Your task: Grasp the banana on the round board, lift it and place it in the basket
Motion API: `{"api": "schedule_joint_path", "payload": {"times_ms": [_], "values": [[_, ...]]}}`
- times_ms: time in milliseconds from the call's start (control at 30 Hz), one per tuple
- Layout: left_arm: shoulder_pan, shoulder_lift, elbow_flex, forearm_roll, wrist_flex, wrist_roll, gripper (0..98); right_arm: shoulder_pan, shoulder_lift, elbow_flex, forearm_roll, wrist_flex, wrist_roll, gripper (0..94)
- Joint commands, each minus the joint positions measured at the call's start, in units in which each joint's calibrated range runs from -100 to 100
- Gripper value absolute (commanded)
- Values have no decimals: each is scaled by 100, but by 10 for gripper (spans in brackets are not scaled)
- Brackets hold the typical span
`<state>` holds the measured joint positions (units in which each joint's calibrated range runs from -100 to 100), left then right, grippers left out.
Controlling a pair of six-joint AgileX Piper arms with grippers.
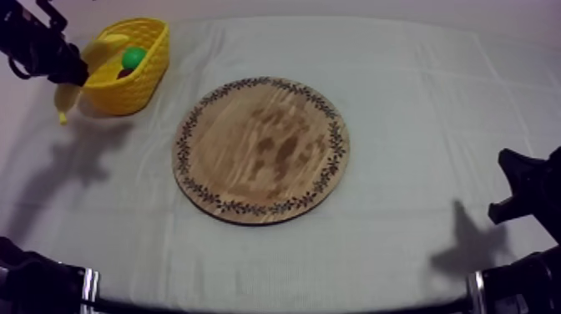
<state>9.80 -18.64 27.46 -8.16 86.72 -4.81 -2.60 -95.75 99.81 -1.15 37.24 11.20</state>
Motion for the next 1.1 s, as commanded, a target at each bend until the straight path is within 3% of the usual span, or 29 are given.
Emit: {"api": "schedule_joint_path", "payload": {"times_ms": [0, 433, 1067], "values": [[-59, -21, -81, -8, 14, 76, 258, 0, 0, -3, 0, 2, 1, 3], [-434, 379, -1245, 4, 41, 146, 248, 0, 0, -3, 0, 2, 1, 3], [-620, 2148, -2949, 44, -281, 111, 246, 0, 0, -3, 0, 2, 1, 3]]}}
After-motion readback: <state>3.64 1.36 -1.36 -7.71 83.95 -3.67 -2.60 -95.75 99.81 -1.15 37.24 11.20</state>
